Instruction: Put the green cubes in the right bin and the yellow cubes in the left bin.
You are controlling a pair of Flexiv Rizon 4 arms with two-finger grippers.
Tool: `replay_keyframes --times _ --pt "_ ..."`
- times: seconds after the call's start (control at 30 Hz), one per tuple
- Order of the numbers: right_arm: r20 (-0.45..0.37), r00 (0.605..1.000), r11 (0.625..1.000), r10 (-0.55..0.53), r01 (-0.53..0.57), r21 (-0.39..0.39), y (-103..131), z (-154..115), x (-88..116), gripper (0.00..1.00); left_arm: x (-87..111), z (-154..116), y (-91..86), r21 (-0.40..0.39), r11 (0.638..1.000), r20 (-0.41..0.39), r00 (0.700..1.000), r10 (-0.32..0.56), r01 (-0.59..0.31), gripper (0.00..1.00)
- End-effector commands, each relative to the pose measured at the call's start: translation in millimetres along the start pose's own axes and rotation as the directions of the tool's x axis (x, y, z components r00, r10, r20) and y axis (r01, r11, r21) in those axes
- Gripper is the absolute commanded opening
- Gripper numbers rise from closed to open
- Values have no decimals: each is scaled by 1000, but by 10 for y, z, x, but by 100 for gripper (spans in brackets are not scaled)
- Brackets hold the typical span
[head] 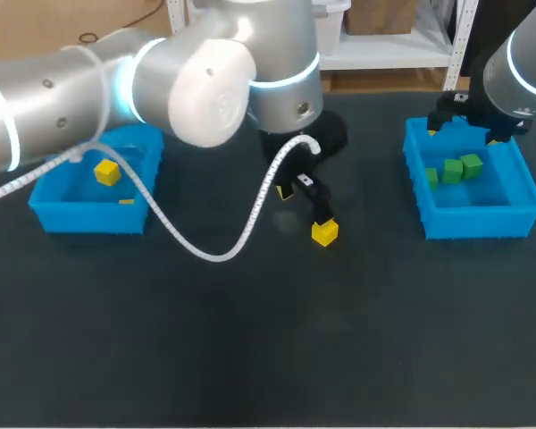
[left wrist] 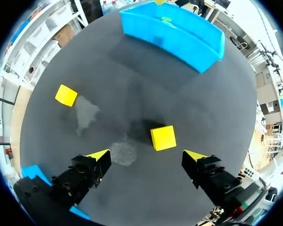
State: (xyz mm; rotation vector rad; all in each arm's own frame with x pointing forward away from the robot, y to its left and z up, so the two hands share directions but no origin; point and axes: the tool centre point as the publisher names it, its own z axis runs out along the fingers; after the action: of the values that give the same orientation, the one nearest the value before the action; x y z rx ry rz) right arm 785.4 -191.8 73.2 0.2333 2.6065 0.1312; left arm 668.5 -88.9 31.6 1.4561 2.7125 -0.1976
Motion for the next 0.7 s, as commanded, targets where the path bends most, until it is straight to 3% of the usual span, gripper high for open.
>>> replay_keyframes --times 0.03,0.5,0.7 --pt "8 1000 1000 1 -1 1 -7 -11 23 100 -57 78 -16 -5 1000 -53 999 -4 3 100" --pt "8 1000 1000 1 -1 1 -7 -11 23 100 -117 176 -180 -11 1000 -76 997 7 -8 100" --pt "8 1000 1000 1 -1 1 -7 -11 23 100 -153 311 -115 -38 999 -87 995 -37 34 100"
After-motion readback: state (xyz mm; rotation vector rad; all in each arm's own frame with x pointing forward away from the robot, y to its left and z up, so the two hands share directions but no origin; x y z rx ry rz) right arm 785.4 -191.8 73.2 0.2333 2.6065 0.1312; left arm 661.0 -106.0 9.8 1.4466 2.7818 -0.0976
